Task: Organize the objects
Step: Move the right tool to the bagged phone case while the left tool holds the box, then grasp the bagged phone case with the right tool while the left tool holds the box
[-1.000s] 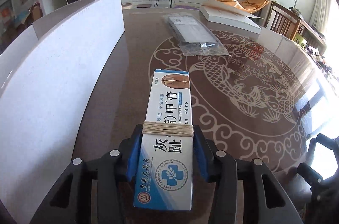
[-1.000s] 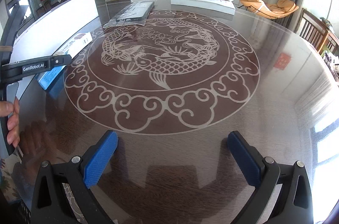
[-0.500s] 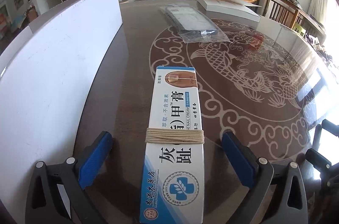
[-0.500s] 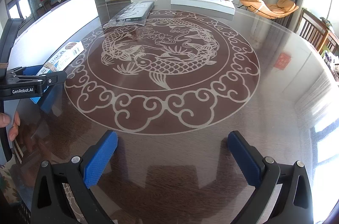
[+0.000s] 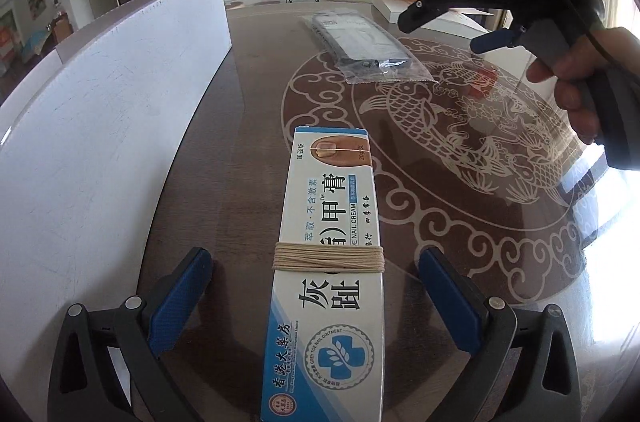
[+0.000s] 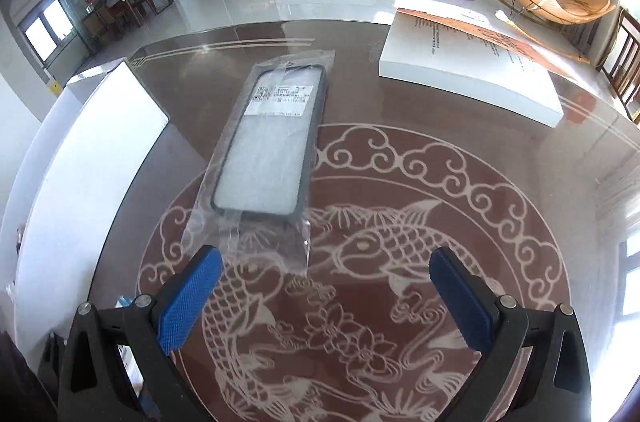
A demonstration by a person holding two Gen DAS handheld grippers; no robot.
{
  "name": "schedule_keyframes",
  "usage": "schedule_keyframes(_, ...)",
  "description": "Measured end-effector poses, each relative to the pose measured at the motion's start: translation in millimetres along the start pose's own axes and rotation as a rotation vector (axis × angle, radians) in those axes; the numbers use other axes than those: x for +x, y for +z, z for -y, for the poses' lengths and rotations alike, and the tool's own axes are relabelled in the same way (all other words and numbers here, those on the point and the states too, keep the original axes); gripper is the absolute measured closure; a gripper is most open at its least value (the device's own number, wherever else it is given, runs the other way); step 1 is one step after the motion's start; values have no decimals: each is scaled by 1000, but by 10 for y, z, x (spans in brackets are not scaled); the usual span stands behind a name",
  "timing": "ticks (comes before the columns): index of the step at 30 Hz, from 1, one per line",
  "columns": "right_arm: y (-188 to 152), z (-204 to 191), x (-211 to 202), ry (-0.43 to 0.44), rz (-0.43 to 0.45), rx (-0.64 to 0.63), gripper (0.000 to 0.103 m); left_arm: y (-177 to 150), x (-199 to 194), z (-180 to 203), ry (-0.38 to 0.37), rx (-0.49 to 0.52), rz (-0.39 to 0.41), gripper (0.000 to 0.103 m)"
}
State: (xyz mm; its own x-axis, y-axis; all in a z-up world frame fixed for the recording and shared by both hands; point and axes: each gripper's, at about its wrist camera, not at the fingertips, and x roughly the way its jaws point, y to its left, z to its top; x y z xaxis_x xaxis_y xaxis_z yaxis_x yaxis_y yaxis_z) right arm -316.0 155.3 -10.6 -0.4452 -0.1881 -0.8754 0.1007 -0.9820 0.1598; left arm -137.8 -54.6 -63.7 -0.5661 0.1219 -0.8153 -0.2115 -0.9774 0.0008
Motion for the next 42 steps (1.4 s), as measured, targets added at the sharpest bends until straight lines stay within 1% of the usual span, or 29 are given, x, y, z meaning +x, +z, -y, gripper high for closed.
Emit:
schedule_keyframes(2, 241, -158, 217, 19, -15, 35, 0, 0, -1, 0, 0, 0, 0, 0)
schedule_keyframes(4, 376, -352, 403, 1, -25, 23, 0, 0, -1, 0, 0, 0, 0, 0)
schedule_keyframes(8, 455, -674, 719, -68, -58, -50, 0, 0, -1, 0, 0, 0, 0, 0)
schedule_keyframes(9, 439, -729, 786, -106, -80, -76, 0, 0, -1, -1, 0, 0, 0, 0)
schedule_keyframes(10, 418, -784, 788, -134, -63, -112, 4, 2, -1, -1, 0, 0, 0, 0)
schedule_keyframes(11, 400, -788, 754, -122, -42, -112, 8, 7, 1, 6, 0, 0, 0, 0)
schedule_keyframes(12, 376, -773, 695, -122, -17, -109, 22, 7, 2, 6, 0, 0, 0, 0)
schedule_keyframes(13, 348, -743, 643, -113, -6, -106, 24, 9, 3, 7, 0, 0, 0, 0)
schedule_keyframes(15, 240, -661, 564, -114, -11, -111, 25, 10, 5, 8, 0, 0, 0, 0)
schedule_keyframes(17, 51, -558, 446, -108, -5, -115, 25, 13, 9, 11, 0, 0, 0, 0)
schedule_keyframes(20, -396, -379, 189, -104, 18, -129, 24, 15, 10, 12, 0, 0, 0, 0)
schedule_keyframes(25, -1358, -20, -384, -143, 54, -88, 24, 17, 12, 13, 0, 0, 0, 0)
schedule_keyframes(29, -2134, 19, -814, -163, 104, -56, 24, 15, 11, 11, 0, 0, 0, 0)
schedule_keyframes(32, -2572, 8, -1031, -173, 151, -45, 23, 15, 12, 12, 0, 0, 0, 0)
schedule_keyframes(34, -2736, -2, -1100, -183, 166, -40, 15, 15, 12, 11, 0, 0, 0, 0)
schedule_keyframes(35, -2764, -7, -1112, -201, 164, -39, 11, 15, 12, 11, 0, 0, 0, 0)
schedule_keyframes(36, -2768, 13, -1103, -213, 158, -33, 5, 15, 12, 11, 0, 0, 0, 0)
schedule_keyframes(37, -2790, 38, -1098, -216, 149, -19, 1, 15, 13, 11, 0, 0, 0, 0)
schedule_keyframes(39, -2724, 120, -1048, -198, 143, 19, 0, 16, 13, 12, 0, 0, 0, 0)
schedule_keyframes(42, -2707, 127, -1046, -208, 147, 26, 0, 16, 14, 12, 0, 0, 0, 0)
